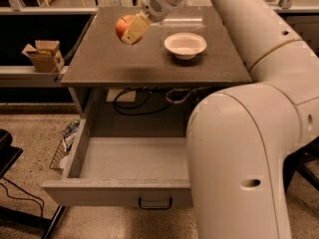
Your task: Pick apple from top drawer and place on counter
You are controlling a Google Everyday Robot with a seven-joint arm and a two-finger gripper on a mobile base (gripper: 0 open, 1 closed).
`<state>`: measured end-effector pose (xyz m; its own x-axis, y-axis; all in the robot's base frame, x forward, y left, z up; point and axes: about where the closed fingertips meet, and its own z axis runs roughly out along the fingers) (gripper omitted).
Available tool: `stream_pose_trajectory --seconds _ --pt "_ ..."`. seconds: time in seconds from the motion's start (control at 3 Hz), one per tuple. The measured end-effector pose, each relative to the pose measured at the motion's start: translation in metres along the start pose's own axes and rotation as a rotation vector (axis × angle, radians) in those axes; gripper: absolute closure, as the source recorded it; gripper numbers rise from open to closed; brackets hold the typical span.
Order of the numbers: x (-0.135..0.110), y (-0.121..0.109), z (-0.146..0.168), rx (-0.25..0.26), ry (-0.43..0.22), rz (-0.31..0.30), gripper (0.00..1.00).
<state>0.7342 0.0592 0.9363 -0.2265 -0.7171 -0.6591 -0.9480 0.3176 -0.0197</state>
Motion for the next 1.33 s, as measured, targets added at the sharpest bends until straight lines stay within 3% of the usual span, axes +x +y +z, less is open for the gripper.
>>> stream_pose_trajectory --seconds 0.33,0.67,1.0,1.33 --pt "-0.009 -0.013 0.022 0.058 -0.077 0.024 1.0" --pt "-0.002 -0.002 0.074 0.037 -0.118 0.06 1.0" --pt "0.006 0.021 0.124 -0.017 -0.137 0.084 1.0" --pt "0.008 0.031 0.145 -0.052 -0.147 0.096 1.0"
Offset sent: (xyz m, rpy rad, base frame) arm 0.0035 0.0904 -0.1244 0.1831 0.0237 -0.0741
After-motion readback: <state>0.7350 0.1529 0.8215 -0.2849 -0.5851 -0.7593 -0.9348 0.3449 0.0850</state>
